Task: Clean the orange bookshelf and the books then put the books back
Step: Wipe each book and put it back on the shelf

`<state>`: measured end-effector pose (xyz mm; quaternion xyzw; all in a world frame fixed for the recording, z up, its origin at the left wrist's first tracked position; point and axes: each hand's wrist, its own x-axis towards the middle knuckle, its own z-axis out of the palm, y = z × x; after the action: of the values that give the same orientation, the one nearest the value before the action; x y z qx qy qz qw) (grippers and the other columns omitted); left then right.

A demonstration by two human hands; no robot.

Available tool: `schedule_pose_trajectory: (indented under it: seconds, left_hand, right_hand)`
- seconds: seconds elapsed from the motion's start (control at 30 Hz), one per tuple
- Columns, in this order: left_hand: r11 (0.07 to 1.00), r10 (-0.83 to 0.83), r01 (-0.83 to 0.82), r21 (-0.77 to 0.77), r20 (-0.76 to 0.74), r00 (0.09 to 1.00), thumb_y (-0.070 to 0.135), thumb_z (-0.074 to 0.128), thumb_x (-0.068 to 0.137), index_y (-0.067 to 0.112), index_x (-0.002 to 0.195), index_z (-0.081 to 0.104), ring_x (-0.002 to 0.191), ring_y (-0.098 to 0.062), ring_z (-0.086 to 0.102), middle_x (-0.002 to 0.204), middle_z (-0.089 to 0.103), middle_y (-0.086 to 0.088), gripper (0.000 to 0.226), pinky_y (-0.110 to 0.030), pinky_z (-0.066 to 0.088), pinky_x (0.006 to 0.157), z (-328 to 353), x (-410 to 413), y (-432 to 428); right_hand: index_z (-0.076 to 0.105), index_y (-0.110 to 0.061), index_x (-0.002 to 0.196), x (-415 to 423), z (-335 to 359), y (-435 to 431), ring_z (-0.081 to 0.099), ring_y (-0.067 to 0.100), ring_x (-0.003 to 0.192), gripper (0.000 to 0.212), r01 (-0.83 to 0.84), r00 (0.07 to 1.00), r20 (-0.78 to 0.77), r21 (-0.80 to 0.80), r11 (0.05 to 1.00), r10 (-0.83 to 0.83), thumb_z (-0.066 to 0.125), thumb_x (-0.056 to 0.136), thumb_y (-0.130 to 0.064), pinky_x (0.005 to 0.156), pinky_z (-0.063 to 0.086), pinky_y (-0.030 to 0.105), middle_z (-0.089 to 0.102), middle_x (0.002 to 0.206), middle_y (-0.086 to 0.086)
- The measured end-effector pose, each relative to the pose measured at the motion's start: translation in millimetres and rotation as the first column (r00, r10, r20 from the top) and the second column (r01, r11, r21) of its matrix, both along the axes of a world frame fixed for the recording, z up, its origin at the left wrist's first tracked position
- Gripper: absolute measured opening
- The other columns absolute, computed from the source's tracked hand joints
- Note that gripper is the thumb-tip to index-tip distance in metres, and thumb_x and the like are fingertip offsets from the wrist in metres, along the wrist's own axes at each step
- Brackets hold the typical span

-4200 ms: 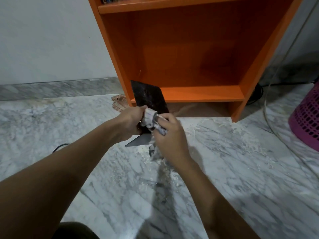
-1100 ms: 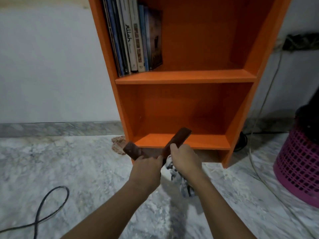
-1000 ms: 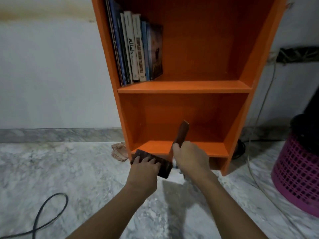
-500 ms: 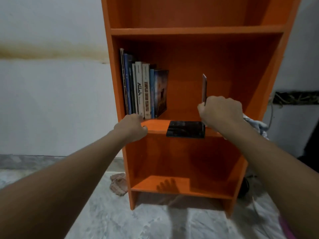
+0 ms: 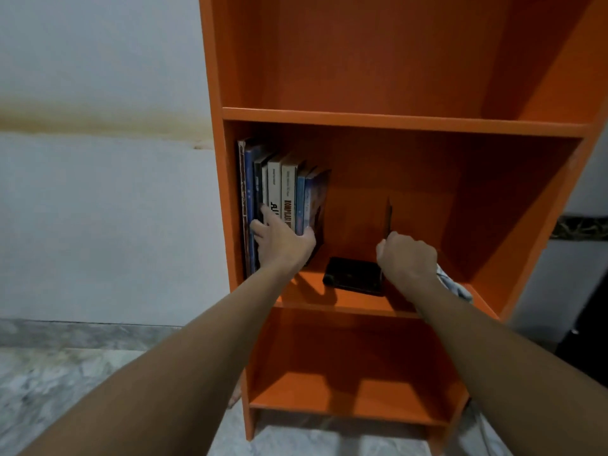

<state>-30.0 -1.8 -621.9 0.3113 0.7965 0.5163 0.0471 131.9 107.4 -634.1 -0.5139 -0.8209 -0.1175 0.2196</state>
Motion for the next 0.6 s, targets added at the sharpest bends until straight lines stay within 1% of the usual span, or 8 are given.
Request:
schedule_pose_trajectory:
  seconds: [0.07, 0.13, 0.2, 0.3, 0.33, 0.4, 0.47, 0.6]
  left_hand:
    - [0.99, 0.135, -0.137, 0.043, 0.048, 0.99, 0.045, 0.072, 0.08, 0.012, 0.154, 0.0, 0.139, -0.039, 0.025, 0.149, 0.014, -0.016, 0.108, -0.05, 0.034, 0.112, 1.5, 4.9, 17.4]
    - [0.966, 0.252, -0.255, 0.031, 0.087, 0.964, 0.047, 0.075, 0.076, 0.008, 0.152, 0.001, 0.142, -0.039, 0.018, 0.149, 0.011, -0.017, 0.113, -0.05, 0.022, 0.118, 2.1, 10.6, 40.5]
    - [0.943, 0.33, -0.333, 0.02, 0.086, 0.94, 0.044, 0.079, 0.071, 0.007, 0.152, 0.0, 0.142, -0.04, 0.013, 0.15, 0.008, -0.018, 0.119, -0.05, 0.017, 0.12, -1.4, 10.5, 50.0]
    - [0.913, 0.408, -0.409, 0.013, 0.025, 0.912, 0.039, 0.083, 0.065, 0.006, 0.152, -0.001, 0.142, -0.042, 0.015, 0.149, 0.008, -0.02, 0.125, -0.05, 0.018, 0.119, -16.0, 3.3, 68.6]
    - [0.904, 0.427, -0.427, 0.007, 0.001, 0.904, 0.042, 0.083, 0.064, 0.005, 0.152, -0.002, 0.141, -0.042, 0.018, 0.149, 0.01, -0.021, 0.127, -0.049, 0.018, 0.119, -22.3, 1.1, 73.4]
    - [0.891, 0.454, -0.454, 0.001, -0.017, 0.891, 0.058, 0.082, 0.06, 0.006, 0.152, -0.005, 0.142, -0.04, 0.02, 0.151, 0.014, -0.022, 0.137, -0.049, 0.02, 0.118, -30.4, -1.0, 81.3]
    - [0.879, 0.476, -0.477, 0.014, 0.029, 0.879, 0.069, 0.079, 0.055, 0.009, 0.152, -0.006, 0.143, -0.038, 0.02, 0.154, 0.017, -0.021, 0.143, -0.05, 0.021, 0.117, -31.8, -2.5, 87.1]
    - [0.843, 0.527, -0.531, 0.083, 0.066, 0.847, 0.065, 0.082, 0.053, 0.012, 0.148, 0.014, 0.137, -0.036, 0.032, 0.146, 0.033, -0.016, 0.128, -0.051, 0.031, 0.108, -26.4, -11.9, 94.7]
  right_hand:
    - [0.058, -0.013, 0.088, -9.2, 2.2, 9.8, 0.065, 0.032, 0.084, 0.026, -0.037, 0.999, 0.015, -0.032, 0.999, 0.038, 0.039, 0.102, -0.025, 0.062, 0.037, 0.031, 0.067, 0.089, 0.006]
    - [0.061, -0.011, 0.088, -16.3, 2.7, 26.6, 0.065, 0.033, 0.09, 0.026, -0.06, 0.998, 0.014, -0.081, 0.995, 0.062, 0.044, 0.1, -0.026, 0.067, 0.04, 0.032, 0.069, 0.094, 0.009]
    - [0.064, -0.01, 0.092, -22.7, 0.7, 33.3, 0.065, 0.033, 0.093, 0.025, -0.085, 0.994, 0.061, -0.081, 0.993, 0.09, 0.045, 0.098, -0.025, 0.07, 0.042, 0.033, 0.069, 0.098, 0.01]
    - [0.065, -0.011, 0.093, -30.0, -6.7, 46.5, 0.067, 0.03, 0.092, 0.024, -0.107, 0.984, 0.134, -0.052, 0.993, 0.113, 0.044, 0.099, -0.022, 0.068, 0.041, 0.031, 0.07, 0.097, 0.008]
    - [0.066, -0.012, 0.092, -32.7, -11.3, 50.9, 0.068, 0.029, 0.089, 0.024, -0.11, 0.982, 0.149, -0.059, 0.992, 0.118, 0.044, 0.099, -0.021, 0.067, 0.042, 0.03, 0.071, 0.095, 0.006]
    - [0.067, -0.015, 0.092, -37.5, -15.7, 56.6, 0.068, 0.027, 0.088, 0.023, -0.121, 0.979, 0.159, -0.066, 0.99, 0.131, 0.045, 0.098, -0.019, 0.067, 0.043, 0.03, 0.071, 0.094, 0.004]
    - [0.066, -0.017, 0.098, -41.1, -16.7, 62.2, 0.068, 0.027, 0.09, 0.02, -0.129, 0.978, 0.158, -0.066, 0.989, 0.138, 0.045, 0.097, -0.018, 0.067, 0.042, 0.03, 0.07, 0.097, 0.002]
    - [0.059, -0.014, 0.112, -43.7, -20.6, 67.5, 0.066, 0.028, 0.096, 0.021, -0.144, 0.976, 0.155, -0.062, 0.988, 0.152, 0.043, 0.098, -0.015, 0.067, 0.039, 0.03, 0.068, 0.105, 0.005]
